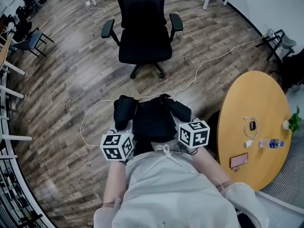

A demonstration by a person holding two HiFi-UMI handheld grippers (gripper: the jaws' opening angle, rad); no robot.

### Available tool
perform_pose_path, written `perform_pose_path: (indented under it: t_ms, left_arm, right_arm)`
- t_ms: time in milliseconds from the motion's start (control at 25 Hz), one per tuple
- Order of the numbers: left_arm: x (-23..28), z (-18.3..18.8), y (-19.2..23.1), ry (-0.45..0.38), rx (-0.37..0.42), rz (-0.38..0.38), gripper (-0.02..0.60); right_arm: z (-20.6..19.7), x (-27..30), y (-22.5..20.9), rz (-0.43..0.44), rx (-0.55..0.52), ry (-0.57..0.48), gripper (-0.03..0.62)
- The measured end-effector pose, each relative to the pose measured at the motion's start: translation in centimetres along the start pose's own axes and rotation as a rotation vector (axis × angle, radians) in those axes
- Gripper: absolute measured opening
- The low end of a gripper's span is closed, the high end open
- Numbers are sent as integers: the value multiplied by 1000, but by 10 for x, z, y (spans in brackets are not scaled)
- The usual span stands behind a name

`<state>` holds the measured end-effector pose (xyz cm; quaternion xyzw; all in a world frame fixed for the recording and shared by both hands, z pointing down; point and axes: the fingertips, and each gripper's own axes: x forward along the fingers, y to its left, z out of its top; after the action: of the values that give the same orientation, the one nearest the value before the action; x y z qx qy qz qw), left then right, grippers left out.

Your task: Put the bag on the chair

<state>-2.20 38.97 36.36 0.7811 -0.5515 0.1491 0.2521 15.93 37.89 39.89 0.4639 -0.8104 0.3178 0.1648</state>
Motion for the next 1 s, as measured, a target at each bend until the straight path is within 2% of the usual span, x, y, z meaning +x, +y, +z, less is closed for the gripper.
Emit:
perform_pose_path:
  t_ms: [400, 680, 1000]
  left_arm:
    - [107, 71, 42, 54, 78, -139, 23]
    - [187, 151, 113, 81, 111, -217, 23]
    - [250, 214, 193, 87, 110, -240, 23]
  right_arm:
    - [70, 78, -34, -112, 74, -25, 29]
    - [152, 167, -35, -178, 124, -45, 29]
    - [220, 261, -25, -194, 154, -54, 29]
